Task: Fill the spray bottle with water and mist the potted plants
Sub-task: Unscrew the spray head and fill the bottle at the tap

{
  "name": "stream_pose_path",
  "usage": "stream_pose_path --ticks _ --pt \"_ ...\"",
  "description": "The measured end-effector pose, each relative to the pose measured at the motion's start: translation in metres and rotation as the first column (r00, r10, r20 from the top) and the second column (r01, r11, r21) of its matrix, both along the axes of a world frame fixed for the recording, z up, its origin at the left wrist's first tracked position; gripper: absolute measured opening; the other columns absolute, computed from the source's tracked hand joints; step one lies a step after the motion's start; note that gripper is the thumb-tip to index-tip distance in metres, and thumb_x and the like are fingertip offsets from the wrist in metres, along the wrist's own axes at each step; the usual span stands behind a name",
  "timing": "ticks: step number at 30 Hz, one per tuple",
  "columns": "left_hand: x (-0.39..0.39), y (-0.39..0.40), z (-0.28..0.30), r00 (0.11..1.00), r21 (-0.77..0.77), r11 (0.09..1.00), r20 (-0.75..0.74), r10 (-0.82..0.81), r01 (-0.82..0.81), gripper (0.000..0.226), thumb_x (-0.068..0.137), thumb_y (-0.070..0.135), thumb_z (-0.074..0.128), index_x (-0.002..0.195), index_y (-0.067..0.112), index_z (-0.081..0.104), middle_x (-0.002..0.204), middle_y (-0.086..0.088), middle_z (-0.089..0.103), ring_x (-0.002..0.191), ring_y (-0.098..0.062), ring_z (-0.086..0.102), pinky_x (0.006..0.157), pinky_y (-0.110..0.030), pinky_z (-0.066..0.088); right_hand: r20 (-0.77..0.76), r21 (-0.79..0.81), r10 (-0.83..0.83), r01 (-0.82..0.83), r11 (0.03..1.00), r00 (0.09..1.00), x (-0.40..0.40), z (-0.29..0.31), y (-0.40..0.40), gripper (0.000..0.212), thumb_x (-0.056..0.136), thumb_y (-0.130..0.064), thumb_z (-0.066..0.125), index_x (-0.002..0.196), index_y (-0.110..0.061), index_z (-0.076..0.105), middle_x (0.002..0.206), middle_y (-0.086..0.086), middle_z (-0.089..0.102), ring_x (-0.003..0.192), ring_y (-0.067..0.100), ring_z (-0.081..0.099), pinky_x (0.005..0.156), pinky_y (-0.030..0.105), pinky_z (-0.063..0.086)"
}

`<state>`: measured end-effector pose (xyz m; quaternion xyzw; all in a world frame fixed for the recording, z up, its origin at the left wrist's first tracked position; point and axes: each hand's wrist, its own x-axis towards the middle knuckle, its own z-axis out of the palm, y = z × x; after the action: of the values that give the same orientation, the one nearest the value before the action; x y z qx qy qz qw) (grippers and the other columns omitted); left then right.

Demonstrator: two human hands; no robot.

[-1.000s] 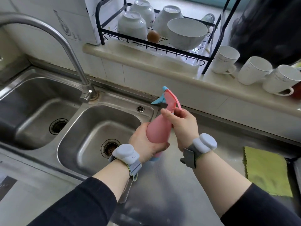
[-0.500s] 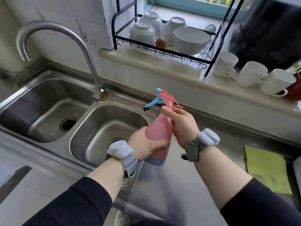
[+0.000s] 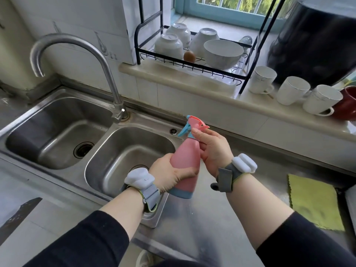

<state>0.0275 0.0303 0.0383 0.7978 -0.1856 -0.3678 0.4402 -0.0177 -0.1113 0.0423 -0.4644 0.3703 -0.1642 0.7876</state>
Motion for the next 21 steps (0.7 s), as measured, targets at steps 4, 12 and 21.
stream_pose_path --ticks 4,12,21 --pt "0.000 -0.001 -0.001 1.000 0.007 1.000 0.001 -0.006 0.006 0.071 0.044 0.056 0.075 0.105 0.024 0.060 0.097 0.005 0.067 0.088 -0.013 0.064 0.074 -0.027 0.052 -0.118 -0.003 0.064 -0.065 0.998 0.991 0.000 -0.001 0.003 0.030 0.071 -0.022 0.080 0.090 -0.001 0.070 0.084 0.016 0.059 0.075 0.025 0.053 0.072 0.038 0.041" --pt "0.000 -0.002 -0.003 1.000 0.024 1.000 0.015 0.002 -0.002 0.063 0.052 0.052 0.078 0.105 0.024 0.059 0.097 0.005 0.066 0.087 -0.013 0.062 0.066 -0.021 0.047 -0.031 0.048 -0.019 0.020 0.999 0.999 -0.002 -0.005 -0.002 0.030 0.078 -0.007 0.073 0.105 0.002 0.066 0.084 0.013 0.071 0.071 0.020 0.067 0.067 0.030 0.055" --pt "0.001 -0.006 -0.011 0.999 0.072 0.997 0.031 0.011 -0.013 0.070 0.048 0.056 0.073 0.108 0.024 0.060 0.100 0.004 0.065 0.088 -0.014 0.062 0.067 -0.023 0.047 -0.076 0.049 0.005 -0.001 0.999 0.997 0.003 -0.013 -0.006 0.010 0.080 -0.009 0.071 0.089 -0.004 0.070 0.080 0.011 0.067 0.069 0.020 0.062 0.067 0.031 0.051"
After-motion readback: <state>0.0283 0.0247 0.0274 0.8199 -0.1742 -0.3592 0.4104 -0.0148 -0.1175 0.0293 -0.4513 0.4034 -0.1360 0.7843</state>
